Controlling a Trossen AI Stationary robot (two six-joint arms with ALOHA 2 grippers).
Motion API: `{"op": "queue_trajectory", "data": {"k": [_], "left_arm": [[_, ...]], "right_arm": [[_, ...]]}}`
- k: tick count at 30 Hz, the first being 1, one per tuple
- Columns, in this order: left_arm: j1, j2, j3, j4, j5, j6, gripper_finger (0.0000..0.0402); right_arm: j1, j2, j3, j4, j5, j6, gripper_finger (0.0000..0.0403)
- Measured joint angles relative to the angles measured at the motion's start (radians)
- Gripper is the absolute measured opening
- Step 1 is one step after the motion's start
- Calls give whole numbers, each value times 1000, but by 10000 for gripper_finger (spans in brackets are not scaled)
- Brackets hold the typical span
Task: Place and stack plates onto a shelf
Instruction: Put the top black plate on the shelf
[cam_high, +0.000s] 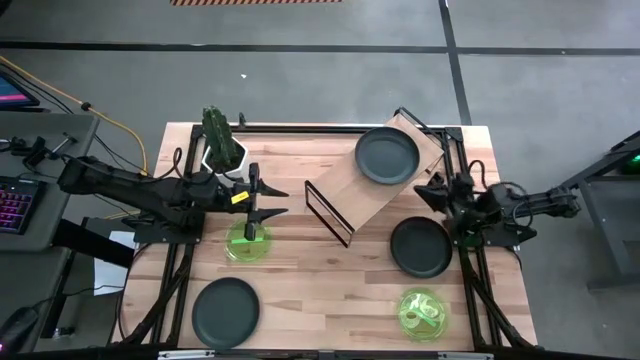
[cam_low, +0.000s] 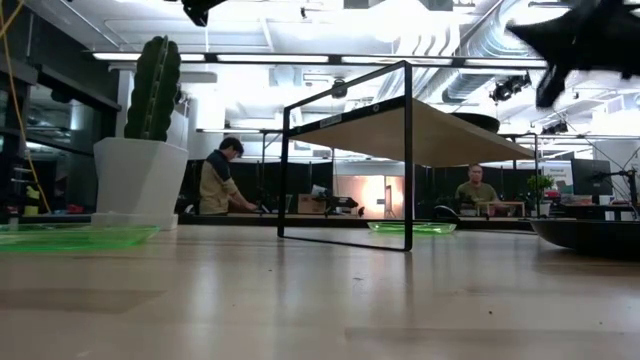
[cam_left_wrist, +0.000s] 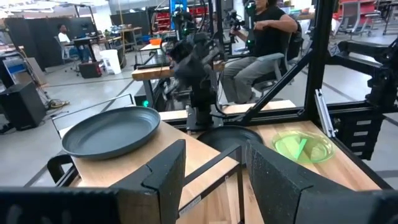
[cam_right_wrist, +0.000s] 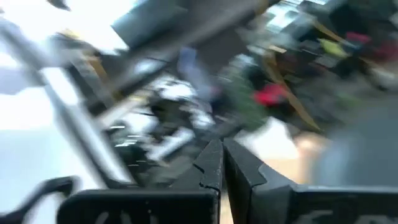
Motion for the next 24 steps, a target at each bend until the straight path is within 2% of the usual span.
{"op": "queue_trajectory", "data": {"k": [3, 5, 9, 13, 16, 19, 21, 24], "left_arm": [[0, 0, 0, 3, 0, 0, 158], [0, 0, 0, 3, 0, 0, 158], [0, 0, 0, 3, 0, 0, 158], [0, 0, 0, 3, 0, 3, 158], [0, 0, 0, 3, 0, 24, 158], [0, 0, 0, 1, 0, 24, 158], [-2, 0, 0, -1, 0, 22, 158], [-9, 0, 0, -5, 0, 19, 158]], "right_arm": [[0, 64, 0, 204, -87, -99, 0], [0, 126, 5, 303, -88, -149, 0], [0, 298, 97, 312, -41, -203, 0], [-3, 528, 260, 255, 40, -256, 0], [-11, 669, 397, 141, 159, -344, 0], [-28, 772, 538, -56, 333, -408, 0], [-54, 827, 640, -283, 442, -349, 0], [-137, 905, 803, -681, 482, -152, 0]]}}
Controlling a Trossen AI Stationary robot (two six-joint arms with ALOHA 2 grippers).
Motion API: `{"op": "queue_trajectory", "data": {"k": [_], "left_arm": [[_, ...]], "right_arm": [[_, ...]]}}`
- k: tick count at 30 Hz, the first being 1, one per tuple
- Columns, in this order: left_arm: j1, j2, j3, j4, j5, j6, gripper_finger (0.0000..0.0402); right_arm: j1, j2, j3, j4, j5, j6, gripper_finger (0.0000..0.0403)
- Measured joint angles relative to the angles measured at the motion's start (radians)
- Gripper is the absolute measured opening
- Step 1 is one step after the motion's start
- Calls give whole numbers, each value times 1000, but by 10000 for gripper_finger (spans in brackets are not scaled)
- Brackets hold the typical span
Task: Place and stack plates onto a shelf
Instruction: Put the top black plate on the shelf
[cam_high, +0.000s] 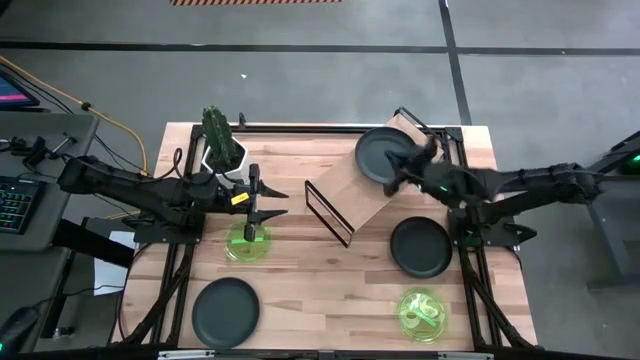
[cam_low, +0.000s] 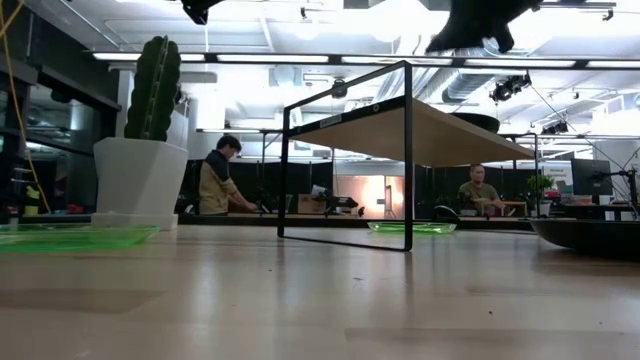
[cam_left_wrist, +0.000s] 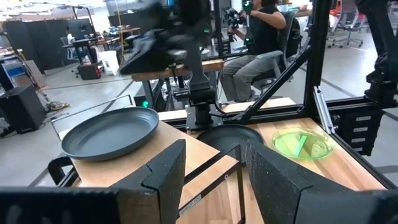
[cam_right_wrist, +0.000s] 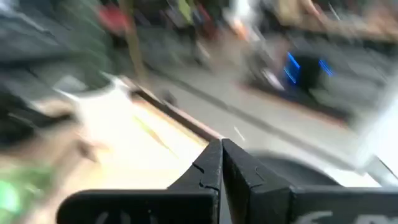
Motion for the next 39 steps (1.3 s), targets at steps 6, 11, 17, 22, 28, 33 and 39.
{"op": "queue_trajectory", "data": {"k": [6, 11, 17, 22, 28, 33, 39], "left_arm": [[-4, 0, 0, 3, 0, 5, 158], [-4, 0, 0, 14, 0, 5, 158], [-4, 0, 0, 10, 0, 5, 158], [-4, 1, 0, 1, 0, 5, 158], [-4, 1, 1, 2, 0, 4, 158], [-4, 1, 1, 1, 0, 5, 158], [-4, 1, 1, 1, 0, 4, 158]], "right_arm": [[-223, 200, 260, -515, -238, 215, 0], [-362, 341, 315, -615, -397, 122, 0], [-475, 377, 318, -603, -464, 75, 0], [-524, 367, 319, -608, -458, 98, 0], [-531, 375, 319, -607, -535, 106, 0], [-523, 376, 319, -616, -547, 105, 0], [-523, 376, 319, -644, -549, 83, 0]]}}
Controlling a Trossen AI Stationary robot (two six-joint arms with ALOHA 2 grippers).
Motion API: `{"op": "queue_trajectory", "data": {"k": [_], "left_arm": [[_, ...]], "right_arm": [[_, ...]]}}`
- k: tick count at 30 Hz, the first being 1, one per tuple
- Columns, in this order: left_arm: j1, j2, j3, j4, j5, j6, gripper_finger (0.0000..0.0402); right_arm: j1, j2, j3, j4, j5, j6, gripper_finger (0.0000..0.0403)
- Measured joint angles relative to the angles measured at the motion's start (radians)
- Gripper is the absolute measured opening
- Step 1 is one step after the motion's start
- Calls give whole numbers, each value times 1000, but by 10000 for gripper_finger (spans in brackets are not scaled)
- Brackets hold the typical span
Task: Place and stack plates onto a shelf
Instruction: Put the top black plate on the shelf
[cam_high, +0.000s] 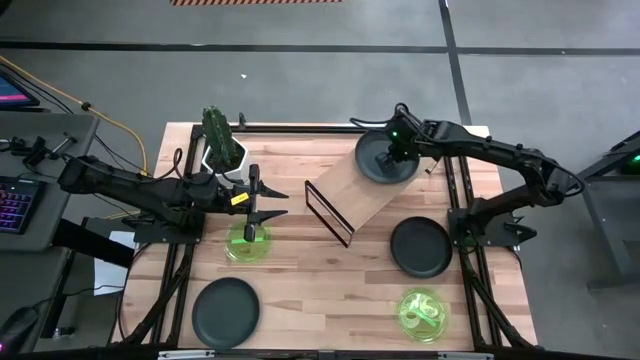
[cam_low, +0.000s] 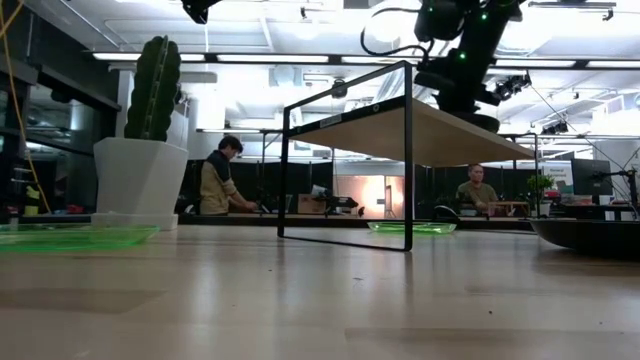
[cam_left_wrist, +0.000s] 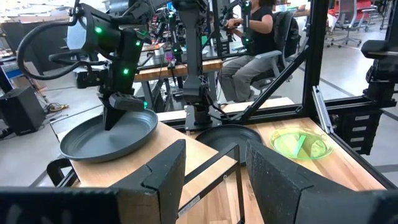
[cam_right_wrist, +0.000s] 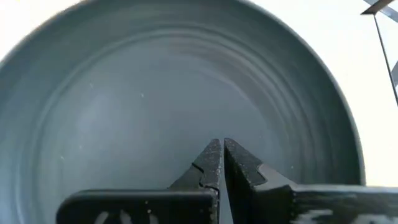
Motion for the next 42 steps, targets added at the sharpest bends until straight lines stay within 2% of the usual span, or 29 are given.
{"op": "queue_trajectory", "data": {"k": [8, 27, 35, 38, 42], "left_arm": [[0, 0, 0, 0, 0, 0, 158], [0, 0, 0, -1, 0, 0, 158], [0, 0, 0, -1, 0, 1, 158], [0, 0, 0, -3, 0, 1, 158], [0, 0, 0, -21, 0, 1, 158]], "right_arm": [[-6, 0, 0, -87, 122, 30, 0], [-105, 0, 0, -266, 296, 114, 0], [-114, 0, 0, -236, 371, 104, 0], [-111, -13, -1, -206, 354, 65, 0], [-41, -80, -2, -170, 263, 34, 0]]}}
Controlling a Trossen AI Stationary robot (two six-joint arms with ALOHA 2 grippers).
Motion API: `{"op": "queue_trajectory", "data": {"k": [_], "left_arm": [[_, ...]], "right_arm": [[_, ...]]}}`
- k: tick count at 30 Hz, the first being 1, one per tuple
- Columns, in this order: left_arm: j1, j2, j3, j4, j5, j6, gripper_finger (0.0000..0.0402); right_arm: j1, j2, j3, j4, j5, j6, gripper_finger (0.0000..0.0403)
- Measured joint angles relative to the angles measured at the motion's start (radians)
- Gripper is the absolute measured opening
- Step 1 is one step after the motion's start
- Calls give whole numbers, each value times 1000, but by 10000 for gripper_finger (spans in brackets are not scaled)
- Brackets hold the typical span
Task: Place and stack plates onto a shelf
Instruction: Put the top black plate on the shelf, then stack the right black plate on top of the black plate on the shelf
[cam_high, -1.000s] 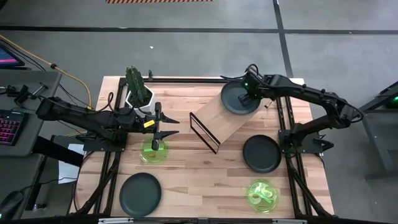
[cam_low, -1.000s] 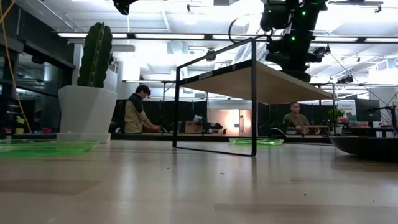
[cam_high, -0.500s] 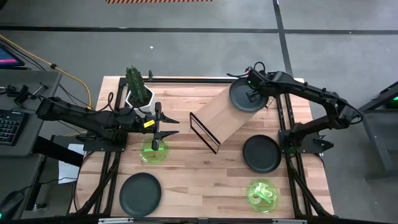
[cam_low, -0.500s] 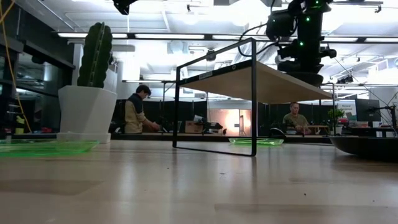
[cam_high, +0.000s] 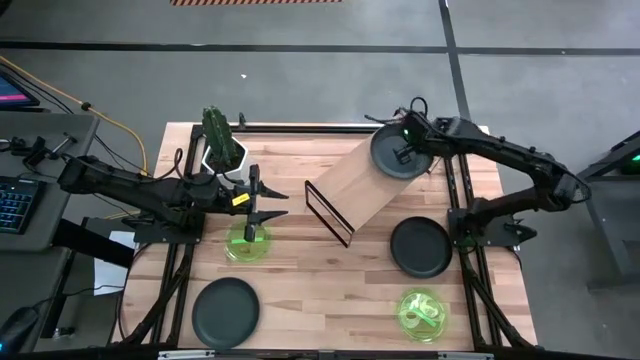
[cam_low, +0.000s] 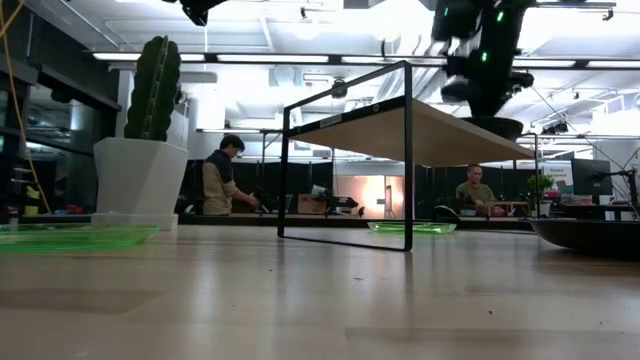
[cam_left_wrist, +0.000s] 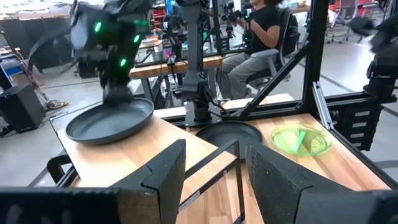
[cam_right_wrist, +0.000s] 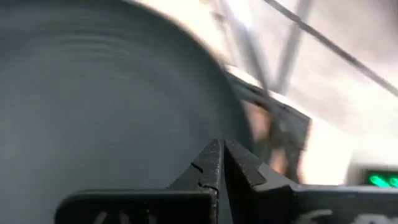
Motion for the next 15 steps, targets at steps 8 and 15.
{"op": "queue_trajectory", "data": {"k": [8, 15], "left_arm": [[0, 0, 0, -18, 0, -2, 158], [1, 0, 0, 5, -4, -9, 158]], "right_arm": [[459, -198, 0, 61, -25, 106, 0], [839, -212, 0, 237, -10, 147, 0]]}}
